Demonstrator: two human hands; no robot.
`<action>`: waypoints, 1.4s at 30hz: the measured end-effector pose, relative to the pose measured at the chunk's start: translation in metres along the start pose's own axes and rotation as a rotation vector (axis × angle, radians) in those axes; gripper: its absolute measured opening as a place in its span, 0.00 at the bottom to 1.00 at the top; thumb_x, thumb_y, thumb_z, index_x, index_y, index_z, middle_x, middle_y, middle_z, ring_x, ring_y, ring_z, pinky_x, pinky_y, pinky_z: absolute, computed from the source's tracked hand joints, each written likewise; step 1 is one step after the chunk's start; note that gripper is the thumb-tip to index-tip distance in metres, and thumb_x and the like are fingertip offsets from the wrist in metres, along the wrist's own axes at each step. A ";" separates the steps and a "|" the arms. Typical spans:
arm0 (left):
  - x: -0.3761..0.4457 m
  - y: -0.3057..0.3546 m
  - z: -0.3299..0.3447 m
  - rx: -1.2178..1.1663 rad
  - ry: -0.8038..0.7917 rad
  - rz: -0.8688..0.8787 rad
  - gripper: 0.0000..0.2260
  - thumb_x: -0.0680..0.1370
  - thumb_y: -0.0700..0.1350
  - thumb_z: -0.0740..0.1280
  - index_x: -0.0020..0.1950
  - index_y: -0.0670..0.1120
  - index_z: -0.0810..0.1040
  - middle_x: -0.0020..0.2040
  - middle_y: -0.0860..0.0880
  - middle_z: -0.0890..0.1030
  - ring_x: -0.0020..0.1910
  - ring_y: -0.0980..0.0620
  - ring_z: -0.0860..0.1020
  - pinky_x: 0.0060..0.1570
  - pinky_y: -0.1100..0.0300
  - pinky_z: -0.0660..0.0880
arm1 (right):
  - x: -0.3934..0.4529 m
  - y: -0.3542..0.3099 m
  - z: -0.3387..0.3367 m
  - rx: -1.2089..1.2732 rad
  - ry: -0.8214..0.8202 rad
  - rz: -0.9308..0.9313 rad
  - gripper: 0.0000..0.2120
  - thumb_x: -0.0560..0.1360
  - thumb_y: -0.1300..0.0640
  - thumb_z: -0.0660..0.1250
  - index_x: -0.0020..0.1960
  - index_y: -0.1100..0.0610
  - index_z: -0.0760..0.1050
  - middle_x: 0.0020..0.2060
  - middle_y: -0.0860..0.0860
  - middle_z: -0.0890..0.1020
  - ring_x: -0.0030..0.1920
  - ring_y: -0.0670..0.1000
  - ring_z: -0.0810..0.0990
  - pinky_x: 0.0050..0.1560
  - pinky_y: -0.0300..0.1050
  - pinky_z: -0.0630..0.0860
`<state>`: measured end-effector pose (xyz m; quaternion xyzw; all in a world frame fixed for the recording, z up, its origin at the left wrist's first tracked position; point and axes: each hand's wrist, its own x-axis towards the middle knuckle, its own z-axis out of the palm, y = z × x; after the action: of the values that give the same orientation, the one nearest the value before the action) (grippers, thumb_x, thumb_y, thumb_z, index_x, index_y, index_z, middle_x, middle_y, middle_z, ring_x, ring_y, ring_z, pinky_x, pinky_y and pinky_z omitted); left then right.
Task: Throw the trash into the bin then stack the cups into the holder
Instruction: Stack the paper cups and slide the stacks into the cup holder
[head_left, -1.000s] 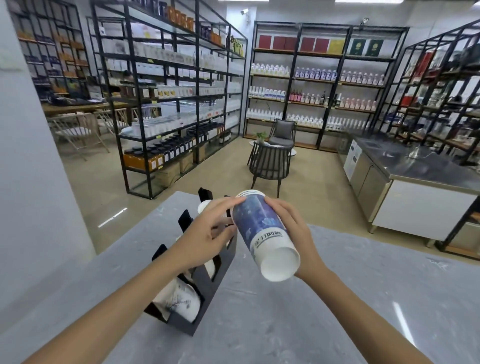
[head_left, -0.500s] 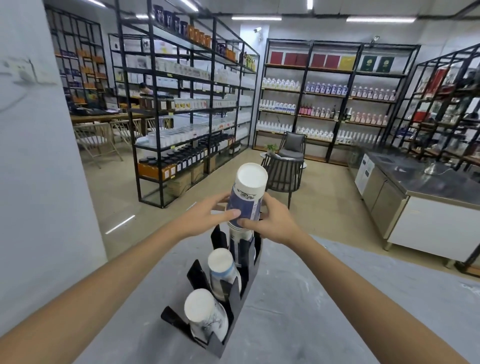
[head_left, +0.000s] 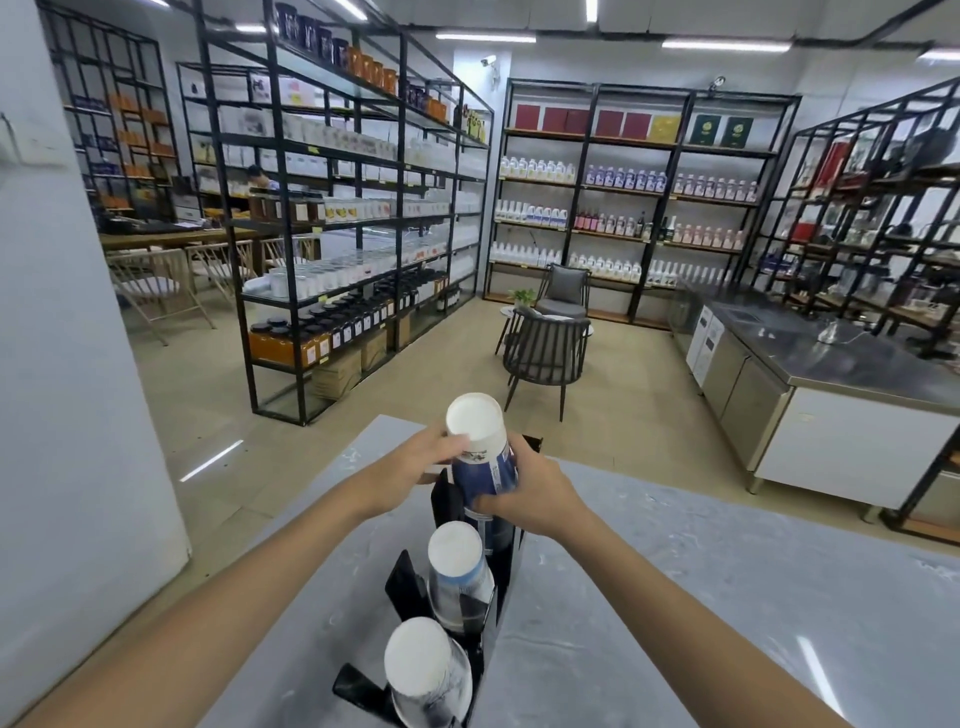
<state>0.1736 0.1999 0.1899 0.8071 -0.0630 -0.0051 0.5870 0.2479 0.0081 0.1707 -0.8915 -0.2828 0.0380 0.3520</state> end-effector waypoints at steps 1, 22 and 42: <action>0.000 -0.002 0.001 -0.037 0.016 -0.023 0.28 0.71 0.70 0.58 0.70 0.63 0.66 0.64 0.64 0.75 0.64 0.60 0.75 0.61 0.60 0.70 | 0.000 0.003 0.002 0.012 -0.008 0.016 0.40 0.63 0.47 0.80 0.71 0.46 0.66 0.59 0.46 0.81 0.56 0.52 0.80 0.53 0.48 0.80; 0.021 -0.023 0.022 0.085 0.122 -0.075 0.12 0.82 0.52 0.65 0.65 0.54 0.78 0.57 0.58 0.83 0.57 0.63 0.80 0.51 0.69 0.73 | -0.021 0.012 0.013 0.261 0.141 -0.100 0.29 0.74 0.53 0.75 0.72 0.46 0.70 0.62 0.45 0.81 0.62 0.48 0.80 0.64 0.53 0.79; 0.009 -0.007 0.031 0.245 0.204 0.019 0.19 0.81 0.51 0.68 0.71 0.52 0.72 0.66 0.51 0.79 0.64 0.53 0.77 0.60 0.59 0.73 | -0.034 -0.001 0.003 0.306 0.208 -0.050 0.22 0.73 0.41 0.75 0.62 0.27 0.69 0.55 0.33 0.81 0.57 0.38 0.80 0.57 0.41 0.81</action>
<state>0.1809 0.1715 0.1739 0.8685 -0.0109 0.0900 0.4873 0.2178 -0.0070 0.1645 -0.8194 -0.2579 -0.0209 0.5115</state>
